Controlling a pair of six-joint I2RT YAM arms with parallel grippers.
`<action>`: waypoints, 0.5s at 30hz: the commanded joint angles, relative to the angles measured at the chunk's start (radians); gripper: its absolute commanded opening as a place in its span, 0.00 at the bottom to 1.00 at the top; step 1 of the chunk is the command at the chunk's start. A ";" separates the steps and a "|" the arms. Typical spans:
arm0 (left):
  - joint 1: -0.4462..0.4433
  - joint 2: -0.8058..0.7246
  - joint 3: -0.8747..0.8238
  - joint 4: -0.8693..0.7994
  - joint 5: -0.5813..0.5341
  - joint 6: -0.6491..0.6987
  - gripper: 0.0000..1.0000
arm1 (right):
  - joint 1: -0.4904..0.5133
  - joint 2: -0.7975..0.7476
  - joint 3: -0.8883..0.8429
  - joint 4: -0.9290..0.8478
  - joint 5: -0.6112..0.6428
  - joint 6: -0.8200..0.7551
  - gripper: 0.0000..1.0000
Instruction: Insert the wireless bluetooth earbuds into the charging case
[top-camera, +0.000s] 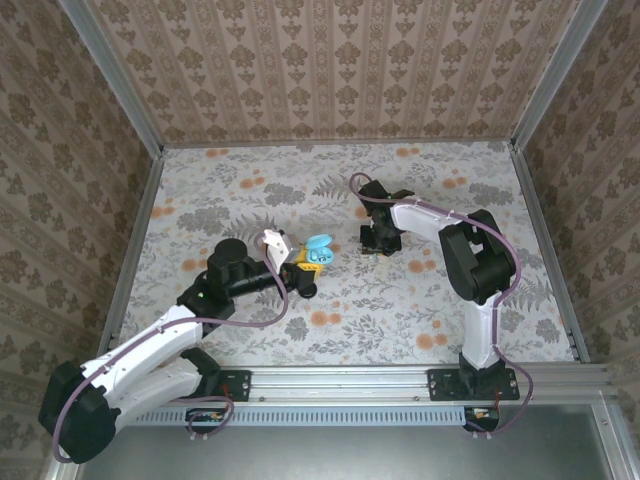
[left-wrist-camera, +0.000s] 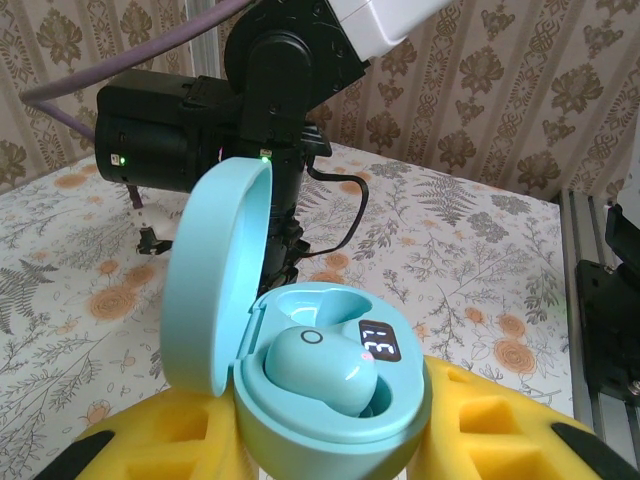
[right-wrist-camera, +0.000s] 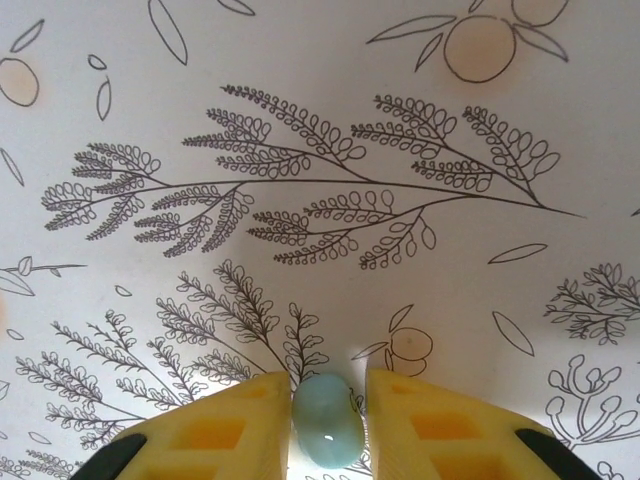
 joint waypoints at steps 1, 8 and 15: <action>0.008 -0.001 0.014 -0.005 0.011 0.021 0.05 | 0.018 0.015 0.026 -0.049 0.024 -0.025 0.24; 0.010 -0.006 0.018 -0.009 0.012 0.022 0.05 | 0.019 -0.025 0.014 -0.058 0.032 -0.027 0.20; 0.010 -0.003 0.029 -0.021 0.017 0.018 0.05 | 0.025 -0.139 -0.006 -0.085 0.055 -0.041 0.20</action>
